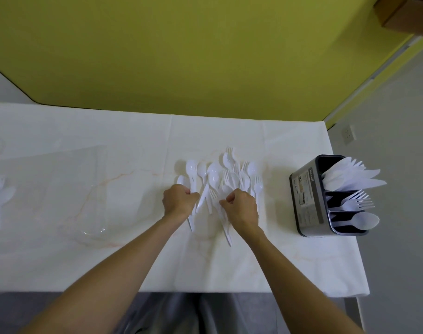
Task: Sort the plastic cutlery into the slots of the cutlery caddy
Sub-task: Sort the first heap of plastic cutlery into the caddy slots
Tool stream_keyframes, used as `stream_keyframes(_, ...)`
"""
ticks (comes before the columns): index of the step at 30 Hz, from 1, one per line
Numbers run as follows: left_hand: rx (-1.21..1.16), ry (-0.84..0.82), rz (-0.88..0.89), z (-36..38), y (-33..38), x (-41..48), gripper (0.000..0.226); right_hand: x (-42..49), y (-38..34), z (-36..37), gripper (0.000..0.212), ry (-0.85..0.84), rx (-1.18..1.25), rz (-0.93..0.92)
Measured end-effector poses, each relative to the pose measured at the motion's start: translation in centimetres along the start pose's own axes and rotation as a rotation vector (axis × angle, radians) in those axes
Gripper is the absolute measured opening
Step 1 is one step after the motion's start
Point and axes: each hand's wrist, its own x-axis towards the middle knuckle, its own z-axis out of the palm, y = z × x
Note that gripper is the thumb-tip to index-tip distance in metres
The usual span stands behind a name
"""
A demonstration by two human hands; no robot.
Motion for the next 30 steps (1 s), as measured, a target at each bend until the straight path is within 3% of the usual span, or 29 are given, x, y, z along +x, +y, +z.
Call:
stream_keyframes(4,-0.114,-0.001,-0.014,0.0,-0.4,-1.0,0.017,0.5,0.9,-1.1,0.016,0.008,0.097,0.073)
stream_keyframes(10,-0.230,-0.185,-0.014,1.8,-0.1,-4.2,0.017,0.7,2.5,-3.2,0.010,0.128,0.254,0.106)
stream_keyframes(13,-0.162,-0.229,0.001,3.7,0.1,-4.8,0.017,0.4,3.2,-3.9,0.017,0.195,0.277,0.091)
stream_keyframes(18,-0.030,-0.184,0.039,5.4,0.7,-4.4,0.044,0.1,4.3,-3.4,0.016,0.219,0.193,0.028)
stream_keyframes(25,0.155,-0.119,0.058,4.0,0.7,-4.0,0.024,-0.7,3.6,-1.9,0.016,0.109,0.080,-0.100)
stream_keyframes(30,0.098,-0.111,0.044,2.6,-0.1,-3.7,0.022,-0.4,4.3,-3.4,0.016,0.312,0.294,0.071)
